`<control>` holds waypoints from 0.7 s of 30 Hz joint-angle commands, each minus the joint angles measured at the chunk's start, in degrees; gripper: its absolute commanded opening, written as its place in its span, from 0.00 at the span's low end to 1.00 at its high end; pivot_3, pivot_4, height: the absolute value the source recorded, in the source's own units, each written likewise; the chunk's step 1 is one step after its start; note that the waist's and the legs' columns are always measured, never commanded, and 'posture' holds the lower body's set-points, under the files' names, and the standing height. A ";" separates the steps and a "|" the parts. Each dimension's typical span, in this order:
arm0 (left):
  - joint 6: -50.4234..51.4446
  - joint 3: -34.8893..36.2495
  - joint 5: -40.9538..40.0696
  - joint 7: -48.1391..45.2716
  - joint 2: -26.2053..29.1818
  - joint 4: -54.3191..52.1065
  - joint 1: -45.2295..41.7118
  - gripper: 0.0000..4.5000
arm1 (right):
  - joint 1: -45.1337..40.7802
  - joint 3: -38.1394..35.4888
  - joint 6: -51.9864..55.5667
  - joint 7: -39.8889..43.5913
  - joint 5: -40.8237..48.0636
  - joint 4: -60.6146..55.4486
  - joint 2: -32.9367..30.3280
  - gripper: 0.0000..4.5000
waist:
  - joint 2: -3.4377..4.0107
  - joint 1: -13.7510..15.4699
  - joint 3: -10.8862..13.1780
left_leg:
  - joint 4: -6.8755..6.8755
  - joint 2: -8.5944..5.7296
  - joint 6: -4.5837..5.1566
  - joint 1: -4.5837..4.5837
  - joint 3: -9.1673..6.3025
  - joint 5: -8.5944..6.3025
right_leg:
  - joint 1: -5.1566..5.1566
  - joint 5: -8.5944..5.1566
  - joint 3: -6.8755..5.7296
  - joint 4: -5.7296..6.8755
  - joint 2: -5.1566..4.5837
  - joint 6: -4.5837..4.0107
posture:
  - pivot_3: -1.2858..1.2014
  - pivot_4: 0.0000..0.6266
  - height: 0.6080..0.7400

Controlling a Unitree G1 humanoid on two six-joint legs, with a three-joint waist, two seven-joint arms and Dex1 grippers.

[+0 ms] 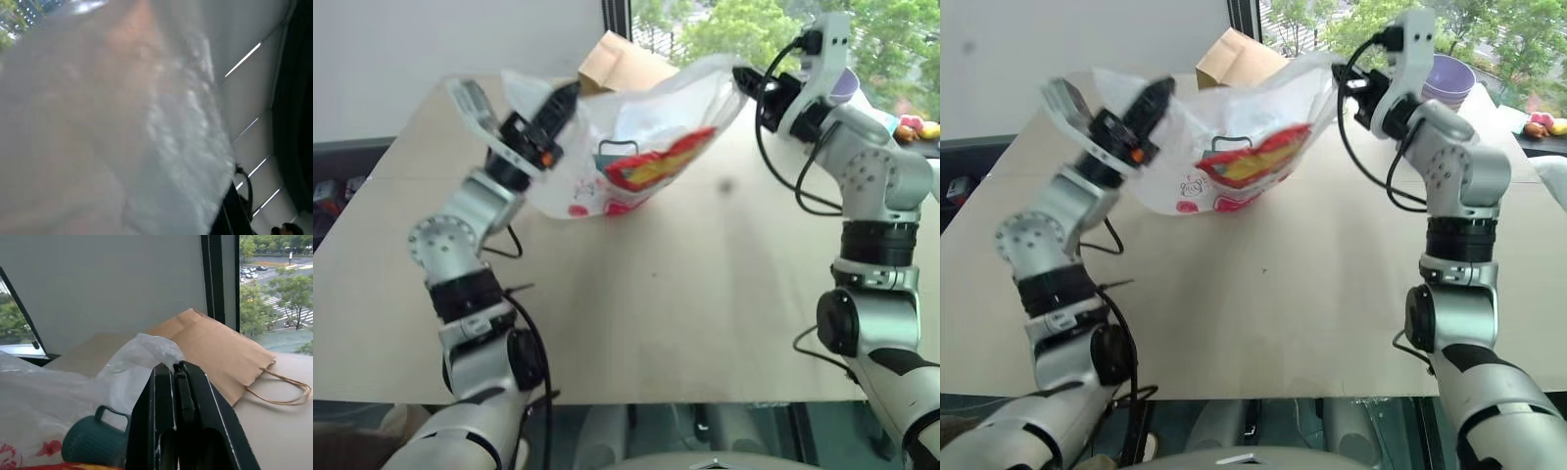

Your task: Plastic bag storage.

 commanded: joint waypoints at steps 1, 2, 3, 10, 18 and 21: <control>-2.57 4.12 -3.80 2.97 4.03 7.05 -8.57 0.00 | -7.97 -4.84 1.57 -0.59 3.58 2.78 -4.45 0.02 | 0.01 0.06 0.00 | -0.04 -0.03 0.00 0.00 -0.02 0.00 | 0.01 0.00 -0.04 -0.04 -0.04 0.00 | 0.52 0.24 1.00; -2.16 3.80 -3.24 2.73 5.13 8.92 -9.72 0.00 | -9.16 -4.86 1.35 -0.23 3.30 4.58 -5.88 0.02 | 0.01 0.06 0.00 | -0.14 -0.06 0.00 0.04 -0.01 0.00 | 0.04 0.00 -0.05 -0.11 -0.07 0.00 | 0.52 0.24 1.00; -1.47 1.93 -1.04 0.83 6.85 9.78 -10.08 0.00 | -9.77 -4.60 1.49 0.04 2.73 6.51 -7.39 0.02 | 0.02 0.05 0.00 | -0.16 -0.08 0.00 0.08 -0.01 0.00 | 0.09 -0.01 -0.06 -0.13 -0.10 0.01 | 0.52 0.24 1.00; -4.92 -0.27 4.73 -5.14 12.07 18.98 -17.04 0.00 | -16.42 -7.90 4.31 -2.49 5.97 9.02 -11.20 0.02 | 0.14 -0.50 0.22 | -0.31 -0.09 0.01 -0.09 -0.03 0.00 | 0.01 0.00 -0.12 -0.43 -0.12 0.02 | 0.52 0.24 1.00; -12.78 -3.82 14.25 -10.47 11.04 30.75 -25.19 0.00 | -23.06 -9.86 0.39 -3.38 6.65 11.23 -15.00 0.02 | 0.36 -0.14 0.32 | -0.53 -0.13 -0.01 -0.15 -0.03 0.00 | -0.04 0.00 -0.17 -0.65 -0.19 0.02 | 0.52 0.24 1.00; -18.85 -8.83 22.75 -14.19 11.68 33.36 -26.28 0.00 | -21.19 -7.09 -0.16 -0.61 4.96 11.04 -17.67 0.02 | 0.35 0.03 0.34 | -0.40 -0.17 0.00 -0.29 -0.08 -0.01 | -0.05 0.04 -0.21 -0.65 -0.22 0.09 | 0.52 0.24 1.00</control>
